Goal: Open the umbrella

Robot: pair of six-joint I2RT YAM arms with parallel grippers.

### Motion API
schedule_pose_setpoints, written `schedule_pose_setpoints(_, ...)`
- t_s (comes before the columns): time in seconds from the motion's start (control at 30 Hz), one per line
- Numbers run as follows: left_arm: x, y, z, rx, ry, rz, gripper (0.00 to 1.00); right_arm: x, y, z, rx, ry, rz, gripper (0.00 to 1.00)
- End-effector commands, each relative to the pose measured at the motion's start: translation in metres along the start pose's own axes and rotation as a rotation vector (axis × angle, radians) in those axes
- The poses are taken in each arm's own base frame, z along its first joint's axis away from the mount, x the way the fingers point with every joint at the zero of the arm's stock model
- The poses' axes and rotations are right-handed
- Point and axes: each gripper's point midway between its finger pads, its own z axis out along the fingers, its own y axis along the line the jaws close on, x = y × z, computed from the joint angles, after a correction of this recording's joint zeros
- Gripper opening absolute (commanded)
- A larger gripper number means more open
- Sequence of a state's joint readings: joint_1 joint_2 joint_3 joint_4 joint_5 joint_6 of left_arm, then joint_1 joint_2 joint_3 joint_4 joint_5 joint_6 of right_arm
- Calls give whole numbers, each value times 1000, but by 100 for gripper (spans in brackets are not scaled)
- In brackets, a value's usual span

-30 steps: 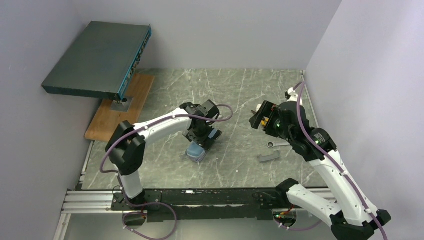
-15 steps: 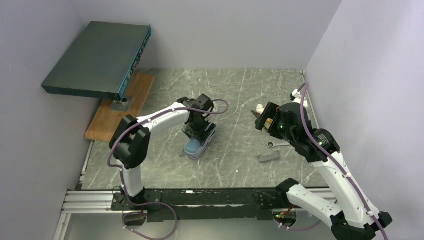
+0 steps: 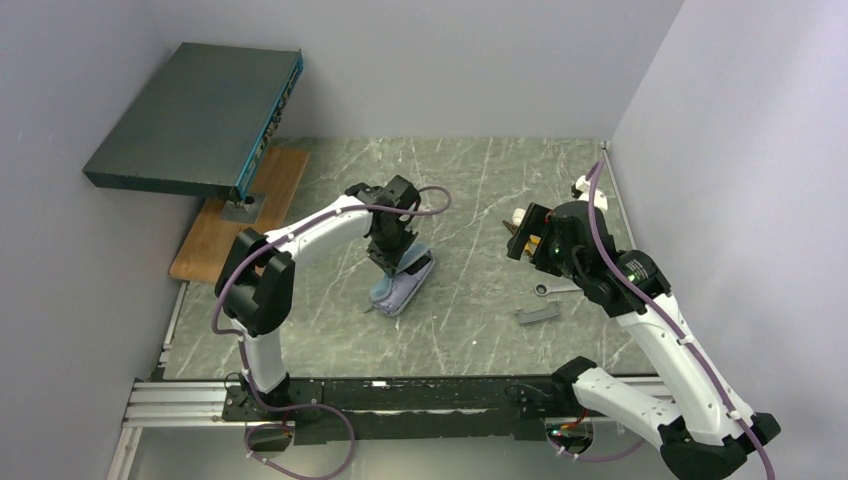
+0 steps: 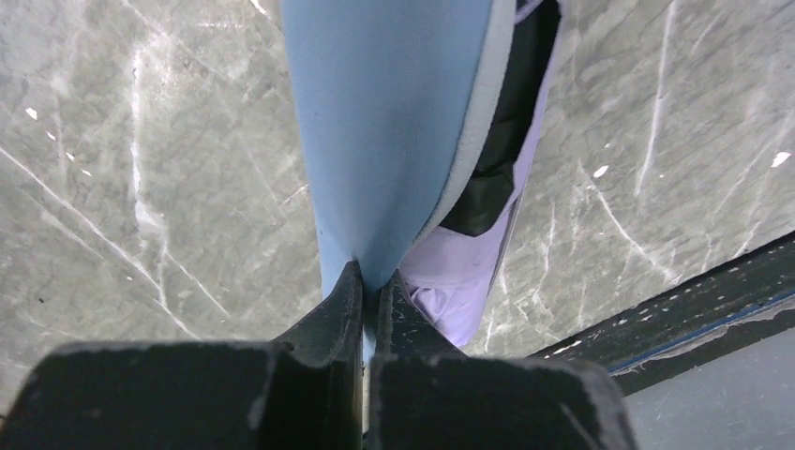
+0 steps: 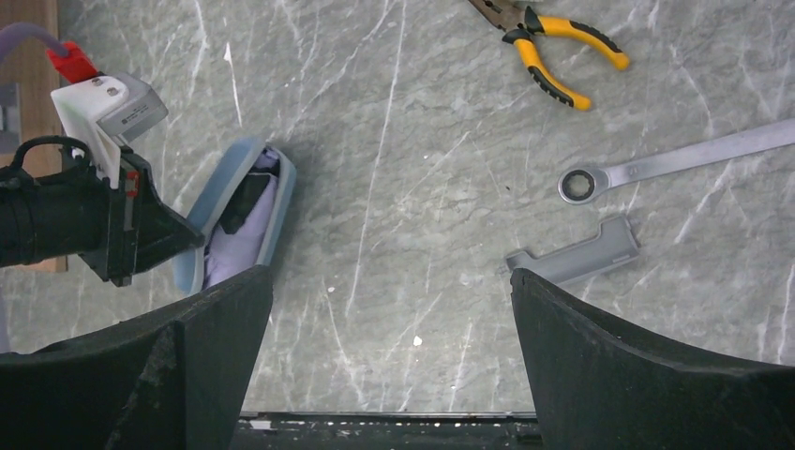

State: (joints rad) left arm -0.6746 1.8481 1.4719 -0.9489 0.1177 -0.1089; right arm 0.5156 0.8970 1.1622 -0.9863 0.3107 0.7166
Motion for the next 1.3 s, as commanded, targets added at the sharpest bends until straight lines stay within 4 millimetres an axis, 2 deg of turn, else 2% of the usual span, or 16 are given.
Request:
schedule_pose_setpoints(0.0, -25, -22, -23, 76, -96, 5, 0, -16, 9, -7, -51, -61, 7, 100)
schedule_pose_setpoints(0.13, -32, -28, -36, 86, -114, -34, 0, -13, 32, -1, -164, -44, -11, 99)
schedule_pose_setpoints(0.23, -33, -29, -42, 78, -106, -74, 0, -4, 61, 11, -289, 8, -23, 91)
schedule_pose_setpoints(0.33, -35, -36, -46, 106, -106, -114, 0, 7, 92, 25, -411, 78, -38, 69)
schedule_pose_setpoints(0.4, -36, -42, -48, 132, -105, -142, 0, 12, 103, 37, -432, 113, -35, 56)
schedule_pose_setpoints(0.5, -37, -49, -50, 168, -107, -171, 0, 21, 120, 56, -476, 167, -2, 41)
schedule_pose_setpoints(0.6, -35, -52, -51, 170, -109, -185, 0, 33, 137, 71, -536, 226, 56, 32)
schedule_pose_setpoints(0.77, -29, -56, -53, 177, -112, -181, 0, 52, 139, 97, -525, 286, 113, 20)
schedule_pose_setpoints(0.9, -24, -60, -55, 180, -119, -171, 0, 72, 142, 110, -538, 356, 159, 14)
schedule_pose_setpoints(1.27, -24, -79, -65, 179, -149, -98, 0, 115, 138, 136, -530, 503, 172, 8)
